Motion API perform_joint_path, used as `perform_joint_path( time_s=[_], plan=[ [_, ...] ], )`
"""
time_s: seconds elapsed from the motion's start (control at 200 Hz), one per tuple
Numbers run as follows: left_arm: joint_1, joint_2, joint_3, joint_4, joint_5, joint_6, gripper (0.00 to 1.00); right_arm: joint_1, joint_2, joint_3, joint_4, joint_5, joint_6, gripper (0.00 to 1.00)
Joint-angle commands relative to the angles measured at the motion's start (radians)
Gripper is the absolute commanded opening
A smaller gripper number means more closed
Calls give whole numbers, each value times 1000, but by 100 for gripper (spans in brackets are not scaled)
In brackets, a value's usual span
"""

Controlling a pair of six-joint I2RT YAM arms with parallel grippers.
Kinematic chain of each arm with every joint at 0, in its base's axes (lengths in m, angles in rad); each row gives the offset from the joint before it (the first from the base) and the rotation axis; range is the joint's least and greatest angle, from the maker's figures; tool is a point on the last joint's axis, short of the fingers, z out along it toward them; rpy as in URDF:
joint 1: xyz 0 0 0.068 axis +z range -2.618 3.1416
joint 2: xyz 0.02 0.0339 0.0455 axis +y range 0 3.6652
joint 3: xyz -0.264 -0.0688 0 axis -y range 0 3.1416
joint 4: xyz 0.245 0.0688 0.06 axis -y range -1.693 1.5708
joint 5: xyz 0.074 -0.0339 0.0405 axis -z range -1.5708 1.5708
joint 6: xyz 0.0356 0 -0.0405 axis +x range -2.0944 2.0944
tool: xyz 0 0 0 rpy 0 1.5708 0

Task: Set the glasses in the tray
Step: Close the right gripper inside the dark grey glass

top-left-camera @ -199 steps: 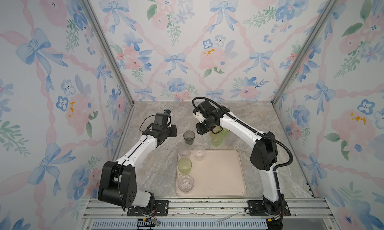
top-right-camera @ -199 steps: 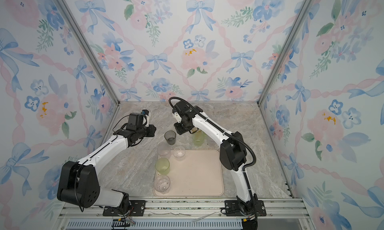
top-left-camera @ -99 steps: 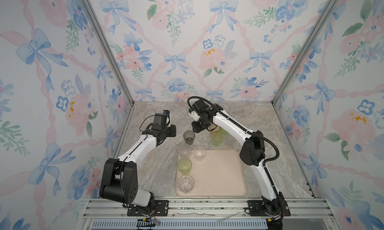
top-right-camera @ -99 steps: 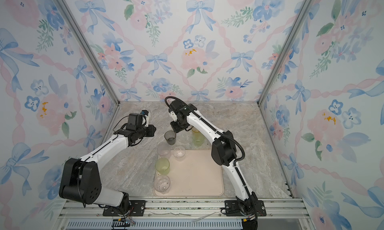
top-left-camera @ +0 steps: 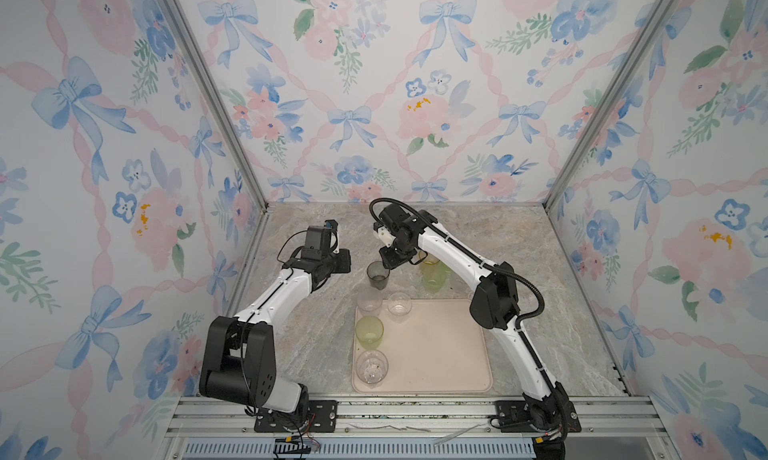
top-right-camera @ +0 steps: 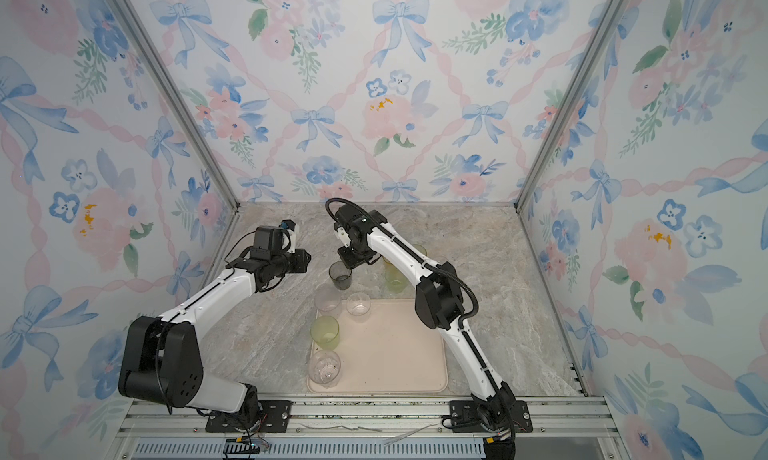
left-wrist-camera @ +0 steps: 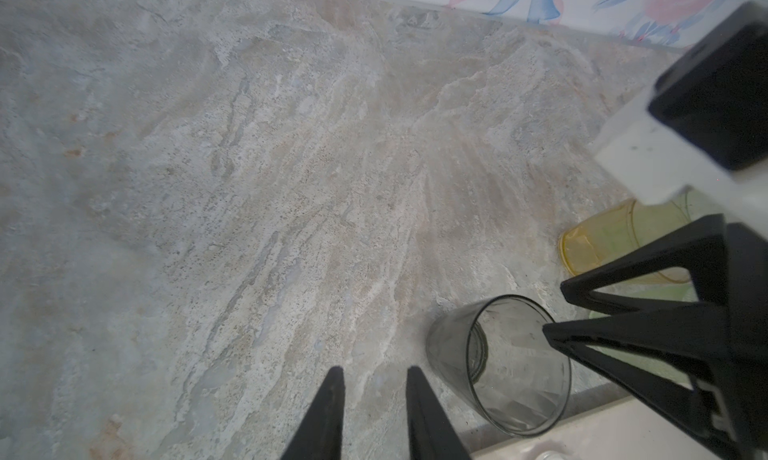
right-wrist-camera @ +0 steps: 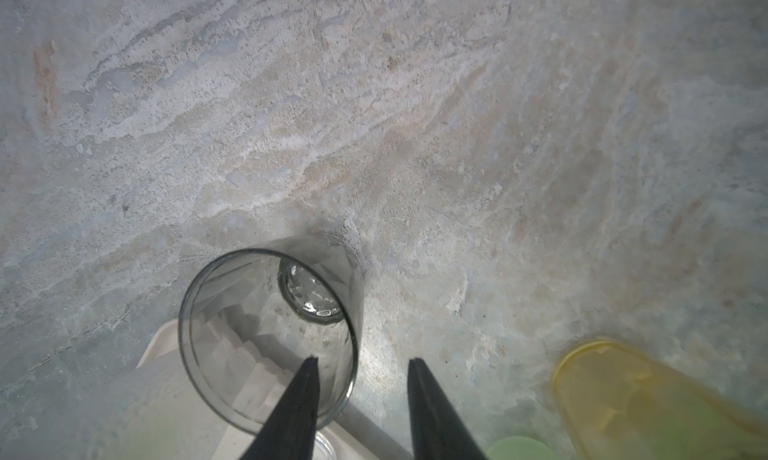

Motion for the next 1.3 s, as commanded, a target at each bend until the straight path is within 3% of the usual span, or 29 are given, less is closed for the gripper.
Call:
perform_joint_path(
  time_s=[0.0, 0.535, 0.91, 1.056, 1.296],
  plan=[
    [9, 15, -15, 13, 17, 16, 29, 14, 31, 41, -41, -17, -6, 37],
    [18, 27, -18, 23, 27, 21, 28, 25, 95, 114, -51, -38, 0, 31],
    [23, 36, -19, 28, 34, 22, 28, 24, 104, 114, -51, -34, 0, 17],
    [25, 37, -19, 28, 35, 22, 27, 25, 100, 108, -45, -25, -2, 0],
    [25, 33, -21, 28, 35, 22, 27, 25, 59, 55, 16, 9, 4, 0]
  ],
)
